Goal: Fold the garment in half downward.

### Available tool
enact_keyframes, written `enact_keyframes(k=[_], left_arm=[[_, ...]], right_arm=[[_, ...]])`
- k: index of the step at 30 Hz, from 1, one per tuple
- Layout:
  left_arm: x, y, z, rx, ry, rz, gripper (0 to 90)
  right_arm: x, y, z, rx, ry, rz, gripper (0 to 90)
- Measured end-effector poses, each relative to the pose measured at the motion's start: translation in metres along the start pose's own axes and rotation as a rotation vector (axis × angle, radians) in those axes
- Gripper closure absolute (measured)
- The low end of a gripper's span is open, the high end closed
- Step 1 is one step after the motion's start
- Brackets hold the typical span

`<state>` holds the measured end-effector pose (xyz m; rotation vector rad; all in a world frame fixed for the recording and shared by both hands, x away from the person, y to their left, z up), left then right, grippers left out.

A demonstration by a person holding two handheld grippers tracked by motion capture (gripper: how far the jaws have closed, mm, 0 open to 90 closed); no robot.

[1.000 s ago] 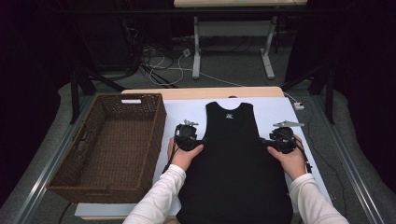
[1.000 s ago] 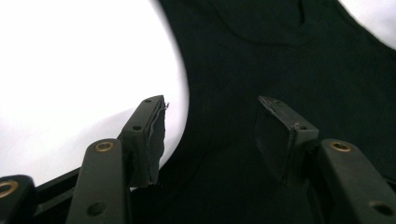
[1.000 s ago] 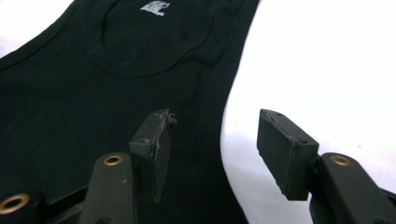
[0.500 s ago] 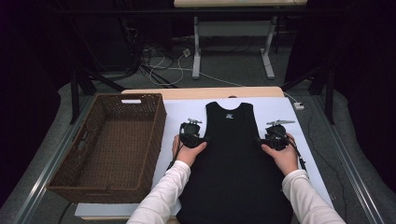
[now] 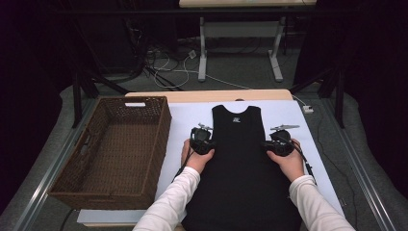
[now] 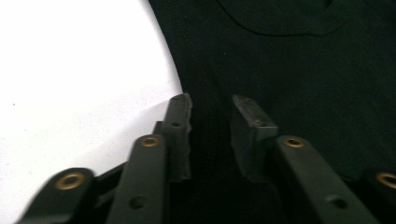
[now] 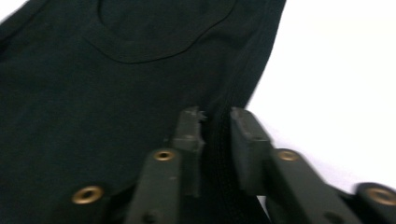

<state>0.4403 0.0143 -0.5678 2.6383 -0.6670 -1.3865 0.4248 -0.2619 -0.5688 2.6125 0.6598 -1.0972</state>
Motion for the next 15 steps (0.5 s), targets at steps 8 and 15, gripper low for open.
enact_keyframes(k=[8, 15], left_arm=[[-0.001, 0.002, 0.000, -0.009, -0.006, 0.020, 84.4], [-0.015, 0.002, -0.003, -0.012, 0.010, 0.058, 85.7]], right_arm=[[-0.001, -0.003, -0.002, -0.010, 0.001, -0.009, 85.6], [-0.016, -0.005, -0.006, -0.025, 0.038, 0.017, 86.0]])
Point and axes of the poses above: each handheld gripper's, and its own axes: x roughly forward along the jaws, z roughly out of its underside, y roughly to its right, the point moved 2 cm from there along x, roughly forward along the jaws, and after that the axes turned 14 degrees about -x, right-handed, at the moved point
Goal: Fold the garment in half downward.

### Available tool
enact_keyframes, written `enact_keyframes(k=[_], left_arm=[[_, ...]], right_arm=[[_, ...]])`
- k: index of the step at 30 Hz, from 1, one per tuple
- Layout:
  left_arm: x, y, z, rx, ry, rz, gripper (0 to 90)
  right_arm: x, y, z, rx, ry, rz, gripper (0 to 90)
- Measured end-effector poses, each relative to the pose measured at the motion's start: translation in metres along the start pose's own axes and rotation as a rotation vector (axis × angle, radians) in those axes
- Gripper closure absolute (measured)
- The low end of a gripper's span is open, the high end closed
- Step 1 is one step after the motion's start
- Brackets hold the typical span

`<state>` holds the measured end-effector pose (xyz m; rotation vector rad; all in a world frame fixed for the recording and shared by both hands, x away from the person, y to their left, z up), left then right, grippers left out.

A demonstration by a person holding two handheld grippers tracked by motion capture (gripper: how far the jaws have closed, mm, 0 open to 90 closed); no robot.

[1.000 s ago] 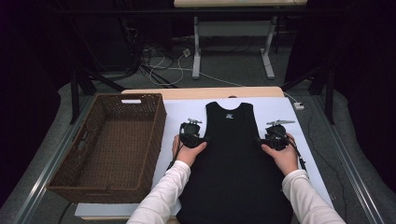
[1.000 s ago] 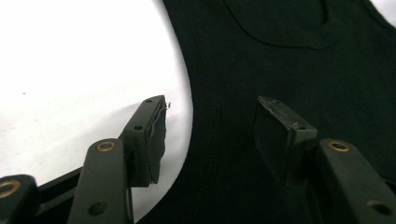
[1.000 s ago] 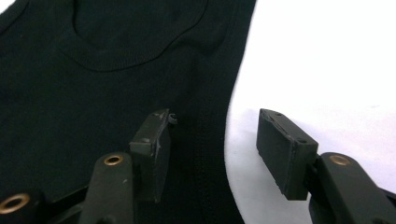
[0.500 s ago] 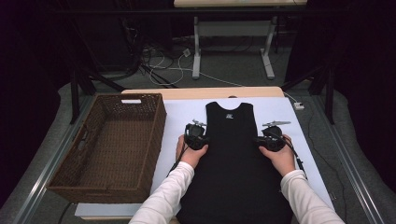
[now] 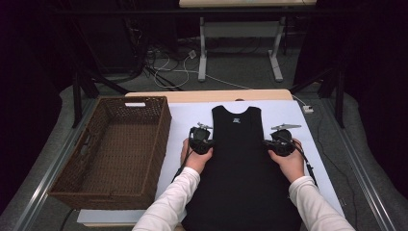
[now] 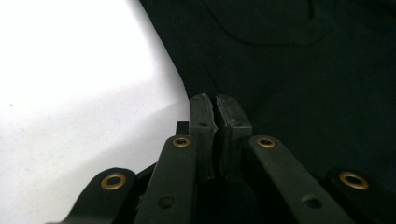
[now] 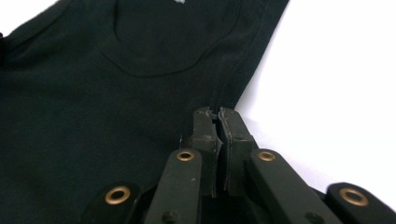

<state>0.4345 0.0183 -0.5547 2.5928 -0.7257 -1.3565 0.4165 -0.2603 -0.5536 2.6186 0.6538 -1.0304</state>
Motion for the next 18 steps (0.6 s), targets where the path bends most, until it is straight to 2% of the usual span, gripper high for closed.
enact_keyframes(k=[1, 7, 9, 13, 18], left_arm=[[-0.002, 0.001, 0.000, -0.006, 0.007, 0.003, 85.7], [-0.022, 0.005, 0.006, 0.018, 0.005, 0.031, 85.7], [-0.029, 0.007, 0.009, 0.036, 0.011, 0.041, 85.8], [-0.042, 0.009, 0.019, 0.046, 0.005, 0.059, 85.8], [-0.050, 0.007, 0.034, 0.052, -0.029, 0.080, 85.7]], right_arm=[[-0.003, 0.000, -0.001, -0.006, 0.004, 0.001, 86.0], [-0.026, -0.006, -0.002, -0.050, 0.017, 0.003, 86.0], [-0.034, -0.009, -0.001, -0.059, 0.016, 0.005, 86.0], [-0.048, -0.017, 0.002, -0.090, 0.010, -0.008, 85.9], [-0.055, -0.027, 0.012, -0.114, -0.019, -0.037, 85.9]])
Point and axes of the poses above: each handheld gripper's, and its own axes: x roughly forward along the jaws, z roughly out of its underside, y roughly to its right, the point moved 2 cm from there along x, roughly forward along the jaws, and after that the axes turned 14 degrees about -x, right-handed, at the moved point
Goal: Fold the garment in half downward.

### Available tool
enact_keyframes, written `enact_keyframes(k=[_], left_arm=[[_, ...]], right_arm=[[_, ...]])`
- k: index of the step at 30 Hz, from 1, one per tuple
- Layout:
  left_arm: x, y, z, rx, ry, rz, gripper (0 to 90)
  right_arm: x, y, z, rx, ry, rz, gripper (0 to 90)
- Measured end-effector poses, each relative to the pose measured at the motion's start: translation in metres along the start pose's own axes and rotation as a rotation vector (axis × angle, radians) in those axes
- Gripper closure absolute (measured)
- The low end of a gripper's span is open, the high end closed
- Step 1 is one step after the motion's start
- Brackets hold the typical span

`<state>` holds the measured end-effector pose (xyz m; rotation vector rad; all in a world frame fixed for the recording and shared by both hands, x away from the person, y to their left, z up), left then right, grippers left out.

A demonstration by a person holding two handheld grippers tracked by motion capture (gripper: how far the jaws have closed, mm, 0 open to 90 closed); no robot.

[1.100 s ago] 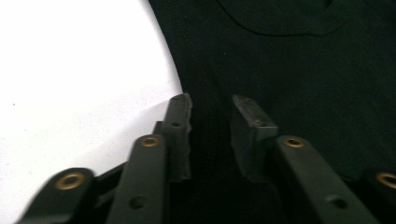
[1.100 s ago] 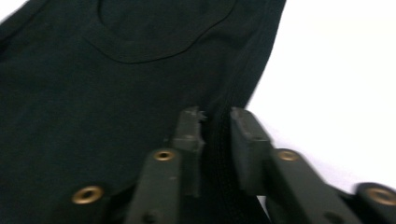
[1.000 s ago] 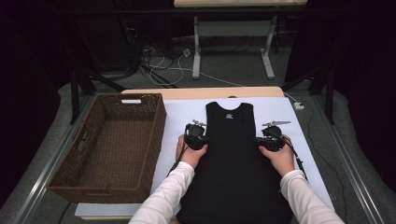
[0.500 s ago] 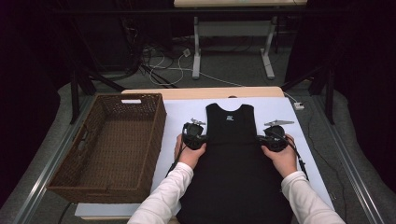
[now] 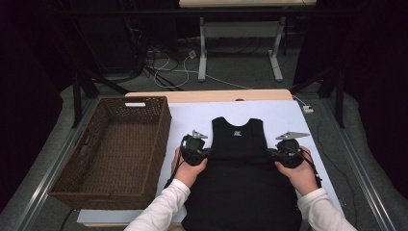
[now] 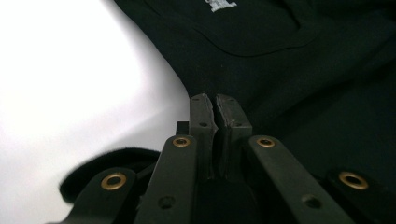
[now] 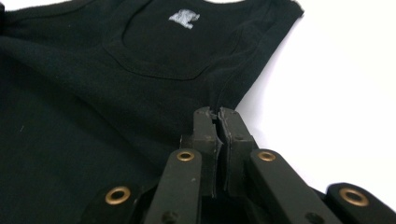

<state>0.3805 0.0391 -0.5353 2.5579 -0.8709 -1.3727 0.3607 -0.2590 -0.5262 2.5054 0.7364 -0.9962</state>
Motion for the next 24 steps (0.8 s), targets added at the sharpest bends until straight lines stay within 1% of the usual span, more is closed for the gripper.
enact_keyframes(k=[2, 4, 5, 7, 8, 9, 10, 11, 12, 13, 14, 15, 16, 17, 18, 19, 20, 21, 22, 24], left_arm=[[0.000, 0.000, 0.006, -0.003, -0.010, 0.005, 85.7], [0.003, 0.000, 0.011, -0.001, -0.029, 0.008, 85.7], [0.004, 0.000, 0.013, 0.007, -0.034, 0.000, 85.6], [0.008, 0.000, 0.017, -0.006, -0.037, 0.002, 85.5], [0.009, 0.000, 0.017, -0.007, -0.041, -0.004, 85.2], [0.009, -0.001, 0.017, -0.001, -0.043, 0.000, 84.5], [0.009, -0.002, 0.016, -0.006, -0.045, 0.000, 83.2], [0.009, -0.002, 0.015, -0.004, -0.037, -0.003, 82.0], [0.008, -0.002, 0.014, -0.004, -0.030, -0.003, 80.3], [0.007, -0.002, 0.013, -0.010, -0.028, -0.005, 77.7], [0.007, -0.003, 0.011, -0.016, -0.021, -0.006, 74.3], [0.006, -0.003, 0.010, -0.017, -0.018, -0.012, 71.1], [0.005, -0.003, 0.007, -0.011, -0.018, -0.016, 70.4], [0.005, -0.003, 0.005, -0.016, -0.015, -0.016, 68.4], [0.004, -0.003, 0.003, -0.012, -0.004, -0.017, 65.7], [0.002, -0.002, 0.001, -0.016, 0.000, -0.009, 62.6], [0.002, -0.001, -0.002, -0.020, 0.014, -0.015, 59.3], [0.001, -0.001, -0.004, -0.013, 0.021, -0.020, 56.9], [0.002, 0.000, -0.007, 0.003, 0.044, -0.035, 54.8], [0.001, 0.000, -0.013, 0.006, 0.049, -0.036, 48.3]], right_arm=[[0.000, -0.005, 0.005, -0.011, -0.021, -0.008, 85.9], [0.002, -0.009, 0.010, -0.029, -0.040, -0.015, 85.9], [0.003, -0.011, 0.011, -0.034, -0.043, -0.019, 85.8], [0.004, -0.011, 0.014, -0.040, -0.056, -0.020, 85.6], [0.005, -0.012, 0.015, -0.029, -0.062, -0.022, 85.2], [0.006, -0.012, 0.015, -0.024, -0.063, -0.029, 84.3], [0.007, -0.011, 0.015, -0.024, -0.057, -0.034, 82.6], [0.006, -0.010, 0.015, -0.019, -0.060, -0.028, 80.9], [0.005, -0.010, 0.014, -0.016, -0.057, -0.030, 78.8], [0.005, -0.009, 0.014, -0.024, -0.049, -0.032, 76.1], [0.005, -0.009, 0.013, -0.015, -0.036, -0.038, 72.3], [0.004, -0.008, 0.012, -0.011, -0.035, -0.032, 70.2], [0.003, -0.008, 0.011, -0.009, -0.027, -0.030, 69.1], [0.002, -0.007, 0.010, -0.004, -0.020, -0.031, 67.3], [0.002, -0.006, 0.009, -0.007, -0.015, -0.035, 64.9], [0.001, -0.005, 0.007, -0.002, -0.012, -0.034, 62.3], [0.001, -0.004, 0.006, 0.000, 0.000, -0.038, 59.8], [0.001, -0.003, 0.005, -0.002, 0.009, -0.038, 58.0], [0.001, -0.002, 0.004, -0.004, 0.014, -0.037, 55.9], [0.001, 0.001, 0.000, -0.014, 0.024, -0.023, 51.2]])
Point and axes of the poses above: each handheld gripper's, and its own axes: x roughly forward along the jaws, z roughly out of its underside, y roughly to its right, the point moved 2 cm from there along x, roughly forward along the jaws, and after that the axes turned 14 degrees about -x, right-handed, at the moved point
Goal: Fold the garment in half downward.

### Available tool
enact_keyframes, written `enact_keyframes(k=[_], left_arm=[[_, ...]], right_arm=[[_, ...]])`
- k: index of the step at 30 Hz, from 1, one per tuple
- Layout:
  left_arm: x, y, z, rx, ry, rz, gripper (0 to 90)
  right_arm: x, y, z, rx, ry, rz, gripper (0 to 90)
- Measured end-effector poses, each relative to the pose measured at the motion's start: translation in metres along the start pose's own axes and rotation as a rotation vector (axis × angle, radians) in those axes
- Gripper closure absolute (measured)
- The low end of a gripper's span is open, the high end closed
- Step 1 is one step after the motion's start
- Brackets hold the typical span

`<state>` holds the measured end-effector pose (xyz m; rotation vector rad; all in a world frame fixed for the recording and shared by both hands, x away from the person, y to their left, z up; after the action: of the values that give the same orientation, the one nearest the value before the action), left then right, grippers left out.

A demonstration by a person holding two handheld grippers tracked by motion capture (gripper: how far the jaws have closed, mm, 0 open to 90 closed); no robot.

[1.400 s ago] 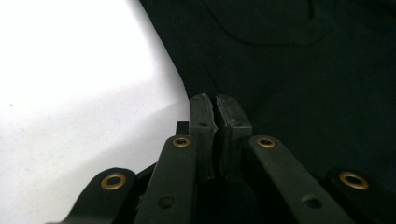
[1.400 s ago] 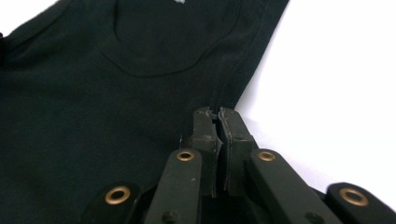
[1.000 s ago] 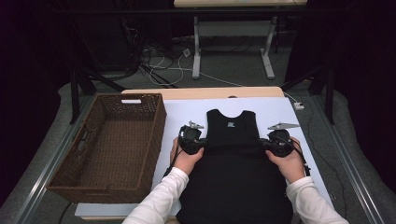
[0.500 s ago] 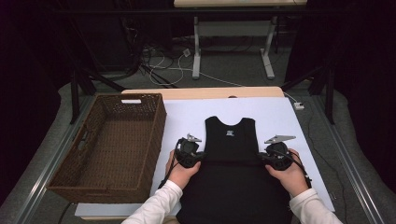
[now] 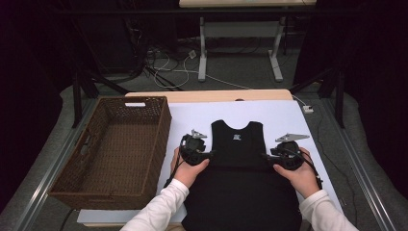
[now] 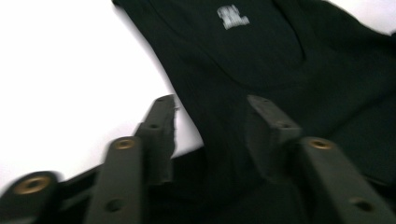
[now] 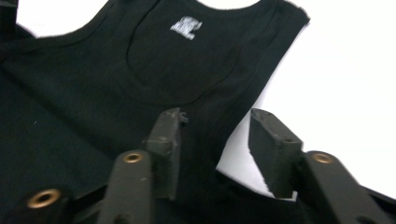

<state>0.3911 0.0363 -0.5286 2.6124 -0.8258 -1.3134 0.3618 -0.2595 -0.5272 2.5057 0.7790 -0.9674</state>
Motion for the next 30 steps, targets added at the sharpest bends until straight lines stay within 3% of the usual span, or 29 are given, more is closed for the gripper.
enact_keyframes(k=[5, 9, 14, 18, 22, 25, 28, 30], left_arm=[[0.002, 0.001, -0.015, 0.008, 0.020, -0.017, 41.1], [0.003, 0.001, -0.028, 0.032, 0.040, -0.040, 35.1], [0.006, 0.003, -0.042, 0.067, 0.046, -0.007, 34.3], [0.006, 0.005, -0.053, 0.090, 0.037, -0.022, 34.3], [0.009, 0.006, -0.062, 0.028, 0.013, -0.005, 32.8], [0.011, 0.005, -0.069, 0.019, 0.018, -0.009, 30.1], [0.014, 0.004, -0.074, 0.001, 0.022, 0.028, 24.1], [0.017, 0.002, -0.077, 0.002, 0.035, 0.031, 20.4]], right_arm=[[0.002, 0.010, -0.010, 0.020, 0.024, 0.003, 44.5], [0.003, 0.020, -0.019, -0.014, 0.046, 0.005, 40.0], [0.004, 0.030, -0.032, -0.050, 0.047, 0.022, 36.2], [0.006, 0.036, -0.043, -0.061, 0.036, 0.033, 34.9], [0.010, 0.042, -0.054, -0.078, 0.017, 0.051, 33.6], [0.014, 0.046, -0.060, -0.044, 0.026, 0.024, 31.4], [0.019, 0.048, -0.066, -0.048, 0.026, 0.012, 32.0], [0.024, 0.050, -0.070, -0.062, 0.035, 0.017, 31.2]])
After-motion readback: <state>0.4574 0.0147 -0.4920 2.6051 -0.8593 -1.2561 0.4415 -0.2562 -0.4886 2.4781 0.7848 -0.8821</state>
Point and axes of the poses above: each handheld gripper's, and its own axes: x roughly forward along the jaws, z roughly out of its underside, y roughly to its right, the point moved 2 cm from there along x, roughly forward along the jaws, and after that the axes turned 14 degrees about -x, right-handed, at the moved point
